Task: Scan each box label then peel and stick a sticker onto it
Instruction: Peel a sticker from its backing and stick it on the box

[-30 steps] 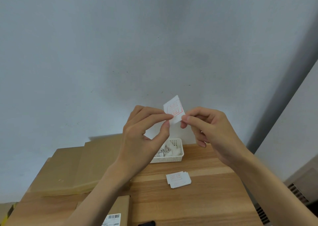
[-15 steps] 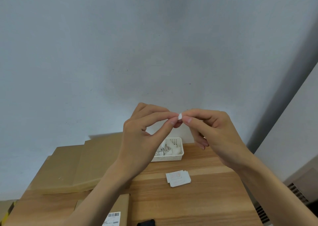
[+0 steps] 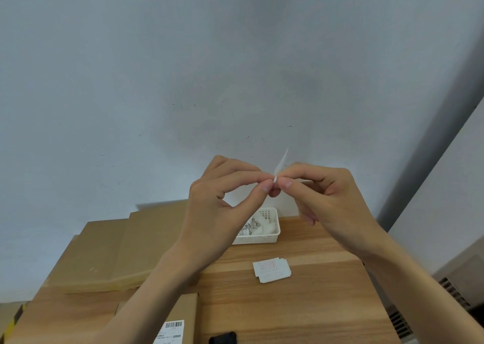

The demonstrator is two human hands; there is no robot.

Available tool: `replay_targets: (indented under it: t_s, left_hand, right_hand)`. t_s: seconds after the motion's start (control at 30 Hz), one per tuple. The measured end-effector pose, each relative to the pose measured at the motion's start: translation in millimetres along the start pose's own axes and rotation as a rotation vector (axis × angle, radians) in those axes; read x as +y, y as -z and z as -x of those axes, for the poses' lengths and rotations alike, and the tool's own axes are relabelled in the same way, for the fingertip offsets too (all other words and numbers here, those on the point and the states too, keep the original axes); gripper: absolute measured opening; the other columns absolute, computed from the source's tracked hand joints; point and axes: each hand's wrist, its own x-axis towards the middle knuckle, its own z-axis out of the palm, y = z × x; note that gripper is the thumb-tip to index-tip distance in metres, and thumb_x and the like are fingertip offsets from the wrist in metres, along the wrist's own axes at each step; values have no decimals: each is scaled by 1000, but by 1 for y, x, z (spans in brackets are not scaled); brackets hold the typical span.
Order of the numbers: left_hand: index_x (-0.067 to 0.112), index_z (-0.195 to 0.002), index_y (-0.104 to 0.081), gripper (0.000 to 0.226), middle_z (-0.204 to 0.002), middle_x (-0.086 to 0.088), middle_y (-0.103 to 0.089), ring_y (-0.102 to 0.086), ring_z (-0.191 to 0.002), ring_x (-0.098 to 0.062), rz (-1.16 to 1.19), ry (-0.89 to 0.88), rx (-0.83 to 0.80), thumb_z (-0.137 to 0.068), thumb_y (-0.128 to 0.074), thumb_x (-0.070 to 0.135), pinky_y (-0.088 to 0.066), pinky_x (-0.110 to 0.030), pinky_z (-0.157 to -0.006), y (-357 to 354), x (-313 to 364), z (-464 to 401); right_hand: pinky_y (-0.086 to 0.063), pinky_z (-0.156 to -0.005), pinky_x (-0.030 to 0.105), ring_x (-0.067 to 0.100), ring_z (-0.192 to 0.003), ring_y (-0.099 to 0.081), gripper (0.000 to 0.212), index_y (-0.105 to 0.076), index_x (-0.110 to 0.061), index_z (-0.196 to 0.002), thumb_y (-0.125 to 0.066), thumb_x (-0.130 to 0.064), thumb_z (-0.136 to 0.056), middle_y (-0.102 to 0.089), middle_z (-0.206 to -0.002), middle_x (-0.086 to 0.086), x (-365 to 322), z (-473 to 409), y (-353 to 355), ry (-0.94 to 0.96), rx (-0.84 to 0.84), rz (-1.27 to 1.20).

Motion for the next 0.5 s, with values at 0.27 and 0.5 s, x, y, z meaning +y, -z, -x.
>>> replay_targets:
  t_s: [0.27, 0.5]
  left_hand:
    - [49, -86, -72, 6, -91, 29, -70, -61, -96, -11, 40, 120, -40, -86, -68, 45, -45, -12, -74, 2, 2, 0]
    - [35, -83, -76, 12, -87, 24, -72, -61, -93, -12, 26, 175, -45, -89, -71, 27, -43, -12, -73, 2, -1, 5]
  right_hand:
    - [-36, -49, 33, 28, -54, -45, 16, -78, -22, -96, -63, -15, -95, -71, -82, -6, 7, 1, -6, 140, -17, 230]
    - [-33, -51, 25, 18, -52, -40, 15, -76, -20, -90, -65, -11, -95, -69, -78, -6, 11, 1, -9, 115, -13, 214]
